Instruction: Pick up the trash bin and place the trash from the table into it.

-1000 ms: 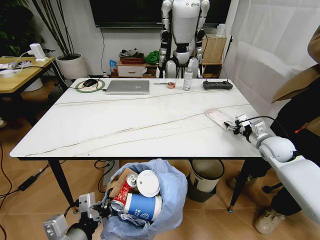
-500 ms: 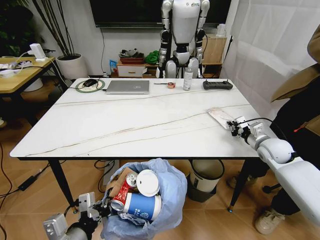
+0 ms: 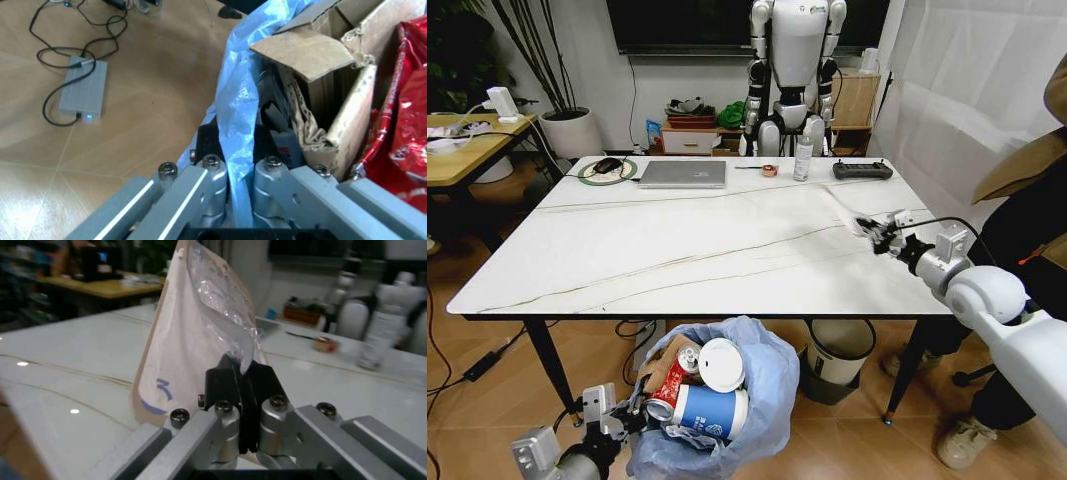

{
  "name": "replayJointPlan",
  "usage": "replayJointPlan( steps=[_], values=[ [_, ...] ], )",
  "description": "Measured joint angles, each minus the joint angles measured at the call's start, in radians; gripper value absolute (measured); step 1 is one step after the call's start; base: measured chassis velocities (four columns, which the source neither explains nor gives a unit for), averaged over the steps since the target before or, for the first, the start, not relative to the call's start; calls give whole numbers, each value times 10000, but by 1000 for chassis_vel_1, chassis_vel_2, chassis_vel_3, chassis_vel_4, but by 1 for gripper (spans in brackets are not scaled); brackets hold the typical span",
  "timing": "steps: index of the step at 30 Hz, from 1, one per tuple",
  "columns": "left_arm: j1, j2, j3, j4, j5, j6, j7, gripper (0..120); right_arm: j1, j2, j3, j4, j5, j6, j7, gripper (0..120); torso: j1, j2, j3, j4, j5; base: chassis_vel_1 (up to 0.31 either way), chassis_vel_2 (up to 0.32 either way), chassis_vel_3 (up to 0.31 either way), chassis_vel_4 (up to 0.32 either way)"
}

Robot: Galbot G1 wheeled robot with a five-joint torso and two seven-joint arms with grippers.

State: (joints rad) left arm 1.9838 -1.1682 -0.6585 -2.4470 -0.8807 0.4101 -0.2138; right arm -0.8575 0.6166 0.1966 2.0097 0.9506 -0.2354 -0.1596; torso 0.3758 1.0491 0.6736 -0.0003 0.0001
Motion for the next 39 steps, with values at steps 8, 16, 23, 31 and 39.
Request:
replayJointPlan(
  steps=[8,16,23,31,39],
  values=[
    [43,-72,-109,7,-8,0,-15,0,-531,254,-1538,2928,740,269,283,0,-1,1,-1,0,-3,0,0,0,0],
    [215,-111,-399,-163,-48,34,-122,0,-916,583,-3270,3414,60,440,408,0,-1,1,0,1,-2,0,0,0,0],
    [235,-127,-542,-243,-125,77,-233,0,-1042,705,-4025,3218,-1273,588,734,0,-1,0,0,1,-2,0,0,0,0],
    [101,-102,-507,-225,-360,174,-444,0,-1495,501,-3890,3347,-2185,592,888,0,0,0,0,-1,-2,0,0,0,0],
    [76,-38,-548,-217,-490,239,-524,0,-1227,466,-3760,3593,-3547,336,1208,0,1,0,0,2,-2,0,0,0,0]
  ],
)
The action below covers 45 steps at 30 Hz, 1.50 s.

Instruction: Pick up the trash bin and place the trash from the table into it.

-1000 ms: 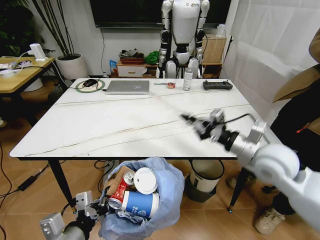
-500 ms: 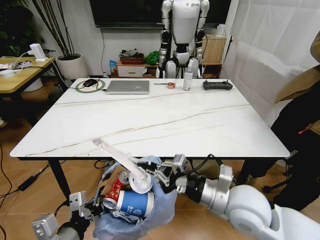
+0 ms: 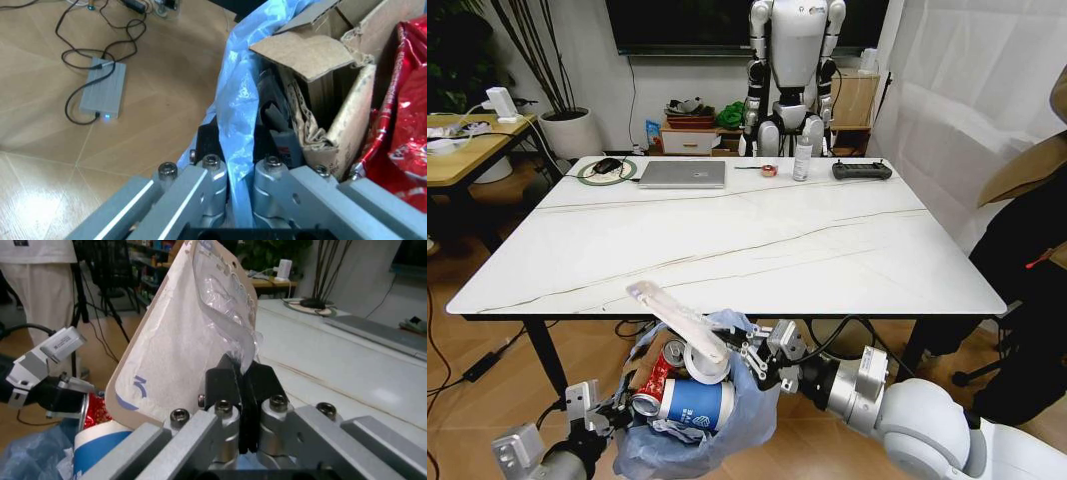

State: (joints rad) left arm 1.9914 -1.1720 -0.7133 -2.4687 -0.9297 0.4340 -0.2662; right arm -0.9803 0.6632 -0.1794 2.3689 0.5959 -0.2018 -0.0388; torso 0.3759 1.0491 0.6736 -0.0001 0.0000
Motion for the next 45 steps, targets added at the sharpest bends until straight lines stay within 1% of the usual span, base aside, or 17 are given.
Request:
replayJointPlan(
  steps=[5,10,14,19,25,28,34,45],
  values=[
    [-13,43,-108,1,-154,42,-75,0,38,-218,-224,646,-192,-366,274,0,-1,0,0,-2,0,0,0,0,0],
    [-5,65,-142,2,-227,74,-135,0,270,-244,-305,867,-363,-729,523,0,0,0,0,0,0,0,0,0,0],
    [-6,49,-113,20,-323,140,-240,0,157,-244,-451,798,-695,-861,589,0,-1,0,0,-1,0,0,0,0,0],
    [-1,64,-104,1,-489,269,-396,0,61,-87,-628,511,-826,-843,570,0,-1,0,0,-2,1,0,0,0,0],
    [7,120,-77,-23,-906,550,-776,0,46,53,-802,427,-232,-809,622,0,0,0,0,-1,-1,0,0,0,0],
    [26,116,-75,-28,-943,627,-856,0,14,236,-1100,345,176,-649,687,0,-1,0,0,-1,0,0,0,0,0],
    [24,109,-208,-97,-936,643,-867,0,52,626,-1414,120,470,-528,702,0,-1,0,0,0,0,0,0,0,0],
    [-29,56,-460,-221,-1007,643,-859,0,-83,528,-1491,25,450,-363,522,0,-1,0,0,-1,0,0,0,0,0]
  ],
)
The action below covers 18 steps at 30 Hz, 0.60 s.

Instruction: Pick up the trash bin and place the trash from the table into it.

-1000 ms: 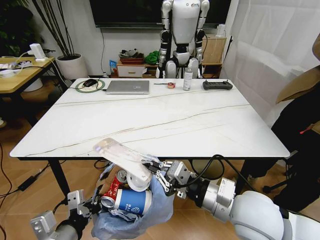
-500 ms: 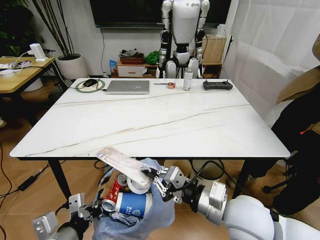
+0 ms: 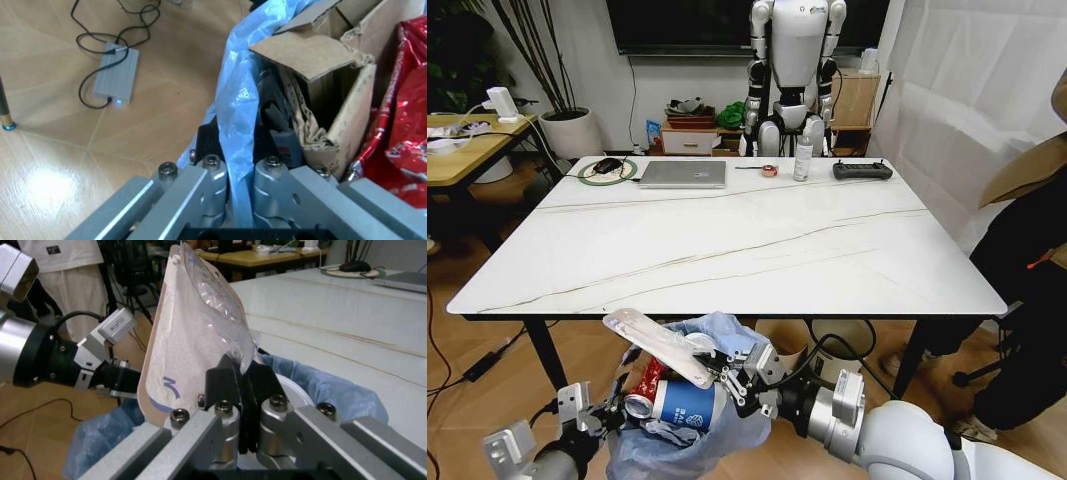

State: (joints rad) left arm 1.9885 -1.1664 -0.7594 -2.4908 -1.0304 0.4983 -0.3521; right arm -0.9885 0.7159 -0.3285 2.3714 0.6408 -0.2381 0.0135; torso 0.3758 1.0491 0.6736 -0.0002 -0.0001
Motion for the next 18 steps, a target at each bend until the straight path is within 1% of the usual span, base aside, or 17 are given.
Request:
replayJointPlan(
  steps=[18],
  values=[
    [59,168,-477,-53,-314,5,-78,0,-249,-75,213,56,-123,147,-92,0,0,0,0,0,0,0,0,0,0]
  ],
)
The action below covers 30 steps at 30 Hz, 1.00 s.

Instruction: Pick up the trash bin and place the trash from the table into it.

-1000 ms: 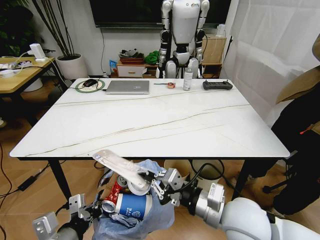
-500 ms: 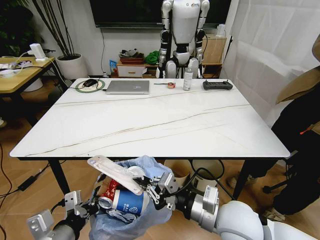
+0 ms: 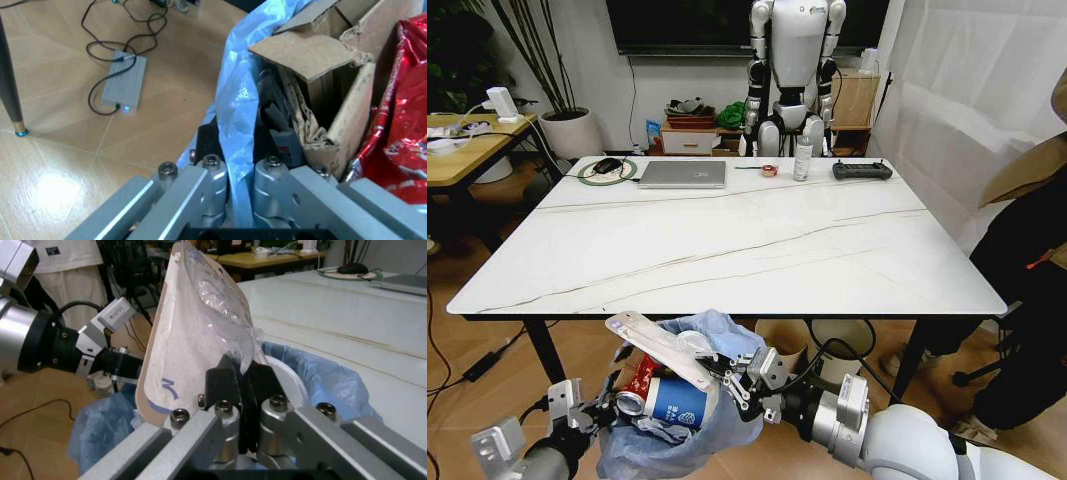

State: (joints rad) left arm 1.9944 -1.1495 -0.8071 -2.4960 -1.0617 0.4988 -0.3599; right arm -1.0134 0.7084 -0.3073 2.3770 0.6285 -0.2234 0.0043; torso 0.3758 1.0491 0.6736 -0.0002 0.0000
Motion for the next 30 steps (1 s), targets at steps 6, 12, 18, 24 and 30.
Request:
replayJointPlan(
  steps=[6,12,18,24,30],
  values=[
    [-15,-16,-4,0,-12,8,-29,0,18,46,-19,6,36,1,-5,0,0,0,0,1,0,0,0,0,0],
    [-53,-49,49,-3,-12,12,-40,0,-105,51,-58,-128,-39,64,-64,0,0,0,0,0,0,0,0,0,0],
    [-97,-33,51,-3,-17,17,-47,0,-105,60,-88,-158,0,84,-116,0,0,0,0,1,0,0,0,0,0],
    [-128,-37,80,22,-15,26,-51,0,-134,13,-115,-227,-7,136,-138,26,0,0,0,0,0,0,0,0,0],
    [-161,-22,83,55,-44,29,-56,0,-229,15,-140,-272,-42,155,-155,48,0,0,0,0,1,0,0,0,0]
  ],
)
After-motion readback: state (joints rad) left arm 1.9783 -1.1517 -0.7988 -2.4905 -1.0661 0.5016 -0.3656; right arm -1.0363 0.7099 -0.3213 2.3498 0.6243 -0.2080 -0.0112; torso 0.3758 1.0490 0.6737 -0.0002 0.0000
